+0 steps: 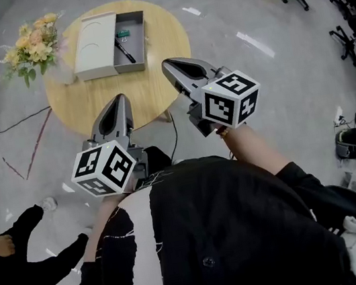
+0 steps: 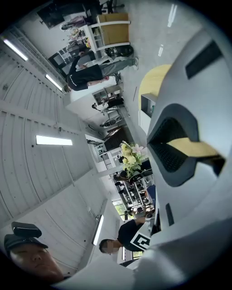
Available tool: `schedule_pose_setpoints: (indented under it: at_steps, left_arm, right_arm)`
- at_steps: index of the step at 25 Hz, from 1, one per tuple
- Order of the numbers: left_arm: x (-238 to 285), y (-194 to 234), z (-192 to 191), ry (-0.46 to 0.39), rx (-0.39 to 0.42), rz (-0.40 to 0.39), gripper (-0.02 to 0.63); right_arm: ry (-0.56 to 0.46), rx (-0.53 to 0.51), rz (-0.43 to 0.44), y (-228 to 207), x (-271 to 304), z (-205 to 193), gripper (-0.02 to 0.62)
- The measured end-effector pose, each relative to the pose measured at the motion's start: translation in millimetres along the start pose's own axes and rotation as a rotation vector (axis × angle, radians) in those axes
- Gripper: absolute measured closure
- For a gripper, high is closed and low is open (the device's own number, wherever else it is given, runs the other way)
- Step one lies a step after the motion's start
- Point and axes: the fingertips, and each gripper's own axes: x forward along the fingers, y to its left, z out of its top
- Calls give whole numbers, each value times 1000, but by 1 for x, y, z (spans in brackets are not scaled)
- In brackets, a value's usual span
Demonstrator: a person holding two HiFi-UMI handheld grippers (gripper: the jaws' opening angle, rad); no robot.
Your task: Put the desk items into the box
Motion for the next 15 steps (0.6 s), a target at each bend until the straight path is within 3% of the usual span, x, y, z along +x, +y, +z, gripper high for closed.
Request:
schedule_pose_setpoints:
  at_steps: [15]
  left_arm:
    - [-19,-4,-5,-15,5,12,597]
  right_arm:
    - [8,-6,14,14,-8,-9,591]
